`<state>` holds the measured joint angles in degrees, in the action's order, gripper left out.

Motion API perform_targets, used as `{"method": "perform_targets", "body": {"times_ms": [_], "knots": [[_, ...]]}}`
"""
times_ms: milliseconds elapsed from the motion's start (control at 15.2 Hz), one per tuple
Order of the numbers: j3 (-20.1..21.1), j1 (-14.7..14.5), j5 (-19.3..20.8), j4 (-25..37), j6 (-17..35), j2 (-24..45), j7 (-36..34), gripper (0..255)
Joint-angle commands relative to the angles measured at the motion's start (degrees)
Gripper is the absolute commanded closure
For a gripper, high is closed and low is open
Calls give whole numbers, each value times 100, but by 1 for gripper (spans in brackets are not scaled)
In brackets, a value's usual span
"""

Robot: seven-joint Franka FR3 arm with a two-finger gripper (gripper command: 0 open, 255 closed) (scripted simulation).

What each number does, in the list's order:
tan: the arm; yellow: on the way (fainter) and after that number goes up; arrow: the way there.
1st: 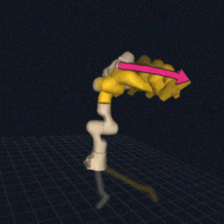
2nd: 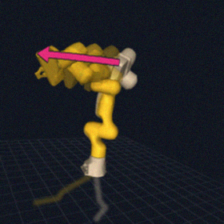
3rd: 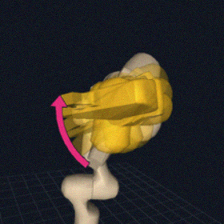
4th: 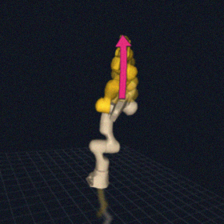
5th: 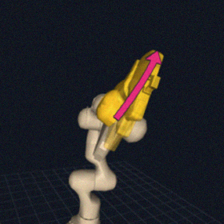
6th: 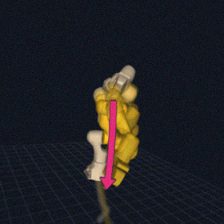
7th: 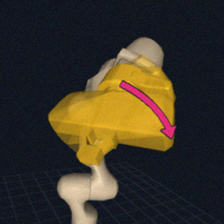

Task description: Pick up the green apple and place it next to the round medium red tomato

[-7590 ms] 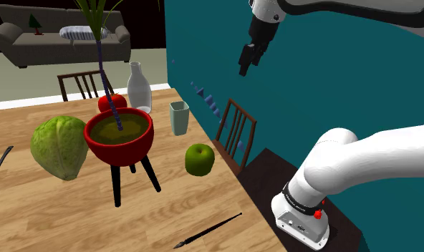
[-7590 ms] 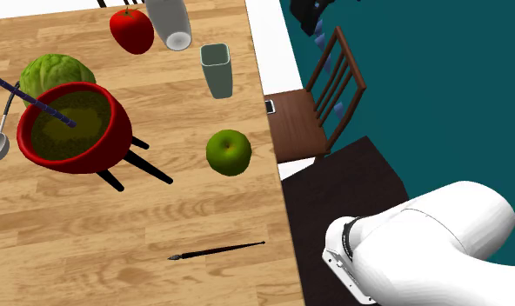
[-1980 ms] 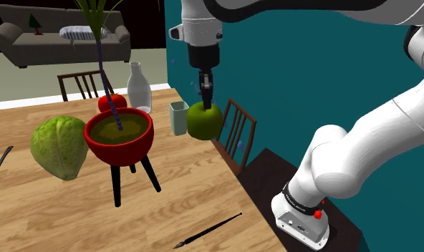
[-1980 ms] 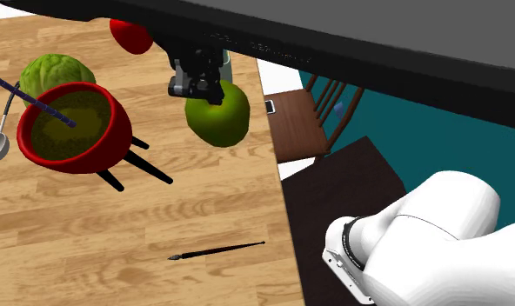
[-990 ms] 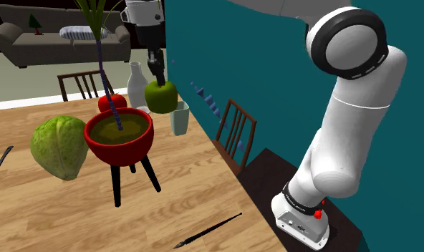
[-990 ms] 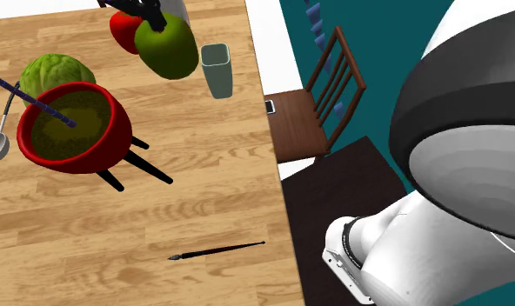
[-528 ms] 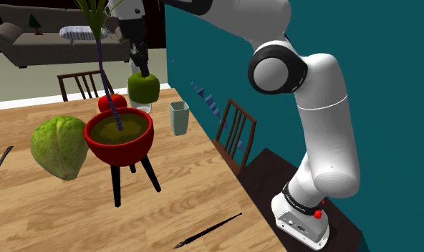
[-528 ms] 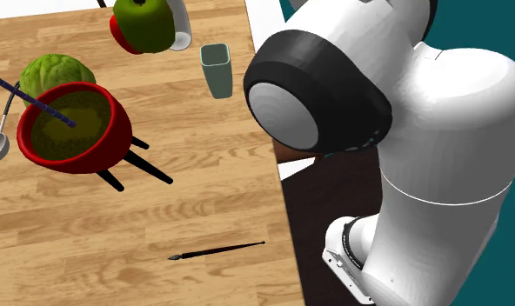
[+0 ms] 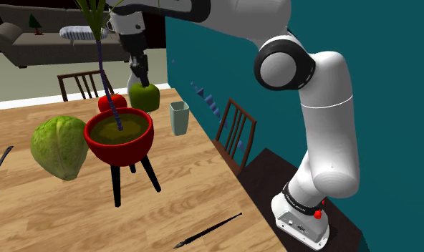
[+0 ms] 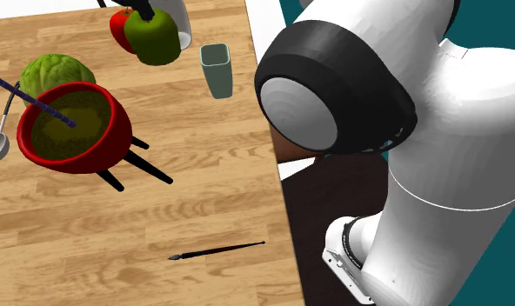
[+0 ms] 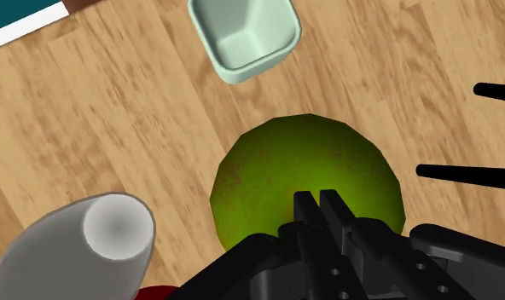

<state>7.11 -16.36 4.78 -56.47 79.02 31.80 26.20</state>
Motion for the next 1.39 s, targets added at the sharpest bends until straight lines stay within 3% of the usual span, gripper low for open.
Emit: {"method": "perform_targets", "body": {"times_ms": [0,1320], "knots": [[3,24,-12,-346,237,-114,-6,255],[-2,107,-21,-2155,1881,-277,-59,255]]}}
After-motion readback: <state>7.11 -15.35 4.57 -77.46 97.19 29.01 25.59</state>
